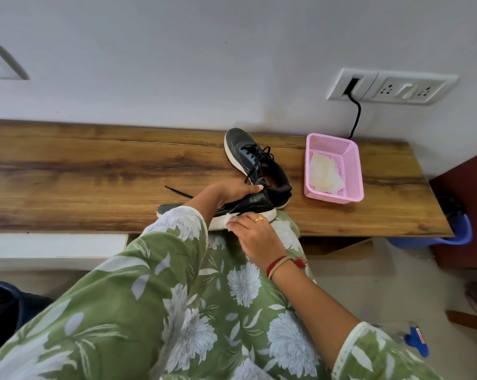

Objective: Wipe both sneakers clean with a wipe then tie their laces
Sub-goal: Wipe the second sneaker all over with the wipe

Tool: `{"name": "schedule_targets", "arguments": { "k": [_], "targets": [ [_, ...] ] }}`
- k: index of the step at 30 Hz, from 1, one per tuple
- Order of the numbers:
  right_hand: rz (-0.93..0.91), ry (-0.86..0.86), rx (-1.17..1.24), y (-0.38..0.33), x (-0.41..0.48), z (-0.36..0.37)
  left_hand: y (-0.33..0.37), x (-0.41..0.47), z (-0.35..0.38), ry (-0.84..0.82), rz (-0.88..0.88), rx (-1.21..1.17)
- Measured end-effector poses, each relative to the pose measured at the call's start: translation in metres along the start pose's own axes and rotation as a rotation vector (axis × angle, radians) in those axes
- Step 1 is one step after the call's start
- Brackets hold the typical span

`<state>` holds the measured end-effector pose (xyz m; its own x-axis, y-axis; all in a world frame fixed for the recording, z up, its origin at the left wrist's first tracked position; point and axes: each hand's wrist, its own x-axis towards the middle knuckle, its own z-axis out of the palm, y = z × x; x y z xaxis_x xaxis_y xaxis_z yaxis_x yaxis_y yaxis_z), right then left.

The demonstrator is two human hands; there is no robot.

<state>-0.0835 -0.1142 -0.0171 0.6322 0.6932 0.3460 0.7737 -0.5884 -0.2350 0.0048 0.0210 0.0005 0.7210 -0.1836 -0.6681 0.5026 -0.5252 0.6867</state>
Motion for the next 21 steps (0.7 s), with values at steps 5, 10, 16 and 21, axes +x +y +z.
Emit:
{"name": "schedule_targets", "arguments": {
  "k": [5, 10, 16, 21],
  "targets": [
    [0.773, 0.332, 0.277, 0.019, 0.003, -0.001, 0.002, -0.004, 0.001, 0.020, 0.036, -0.041],
    [0.522, 0.207, 0.184, 0.013, 0.005, 0.000, 0.001, -0.003, -0.001, -0.020, -0.008, -0.094],
    [0.059, -0.057, -0.042, -0.003, 0.004, 0.010, 0.002, -0.005, 0.000, -0.058, -0.068, -0.118],
    [0.014, 0.047, 0.015, -0.001, -0.002, 0.004, -0.003, -0.010, 0.002, -0.015, 0.024, -0.108]
  ]
}}
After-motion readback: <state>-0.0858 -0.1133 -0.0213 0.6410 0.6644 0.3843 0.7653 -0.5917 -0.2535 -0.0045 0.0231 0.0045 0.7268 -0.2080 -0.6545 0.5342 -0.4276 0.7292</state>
